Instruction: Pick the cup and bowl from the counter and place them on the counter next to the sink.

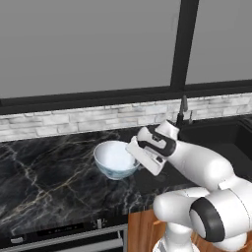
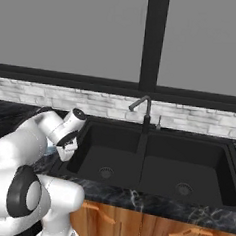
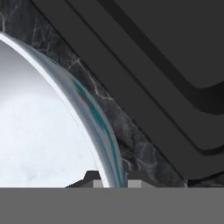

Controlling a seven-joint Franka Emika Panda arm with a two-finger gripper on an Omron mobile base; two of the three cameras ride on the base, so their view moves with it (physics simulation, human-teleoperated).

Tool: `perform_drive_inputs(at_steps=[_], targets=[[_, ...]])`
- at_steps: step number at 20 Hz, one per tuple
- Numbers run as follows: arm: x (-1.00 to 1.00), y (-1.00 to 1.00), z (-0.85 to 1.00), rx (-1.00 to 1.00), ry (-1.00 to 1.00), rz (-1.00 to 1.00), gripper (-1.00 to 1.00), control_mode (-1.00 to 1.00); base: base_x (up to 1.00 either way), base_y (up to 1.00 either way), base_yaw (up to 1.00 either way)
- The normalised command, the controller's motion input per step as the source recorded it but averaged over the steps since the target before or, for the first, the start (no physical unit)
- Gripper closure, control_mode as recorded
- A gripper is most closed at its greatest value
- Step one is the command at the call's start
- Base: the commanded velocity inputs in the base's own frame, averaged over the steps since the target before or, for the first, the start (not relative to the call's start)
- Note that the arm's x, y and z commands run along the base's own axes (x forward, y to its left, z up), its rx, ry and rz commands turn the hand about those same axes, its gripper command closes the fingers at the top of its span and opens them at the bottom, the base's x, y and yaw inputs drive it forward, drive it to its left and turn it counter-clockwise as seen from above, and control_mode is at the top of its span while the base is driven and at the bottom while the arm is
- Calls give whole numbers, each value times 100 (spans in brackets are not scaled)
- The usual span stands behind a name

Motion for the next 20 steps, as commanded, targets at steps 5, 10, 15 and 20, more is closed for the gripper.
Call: perform_drive_inputs(at_steps=[5, 10, 15, 20], targets=[[7, 1, -7, -4, 3, 0, 100, -100, 0, 0, 0], [0, 10, 16, -7, 6, 0, -100, -100, 0, 0, 0], [0, 9, 18, -7, 6, 0, -100, -100, 0, 0, 0], [-22, 0, 41, -5, 1, 2, -100, -100, 0, 0, 0]])
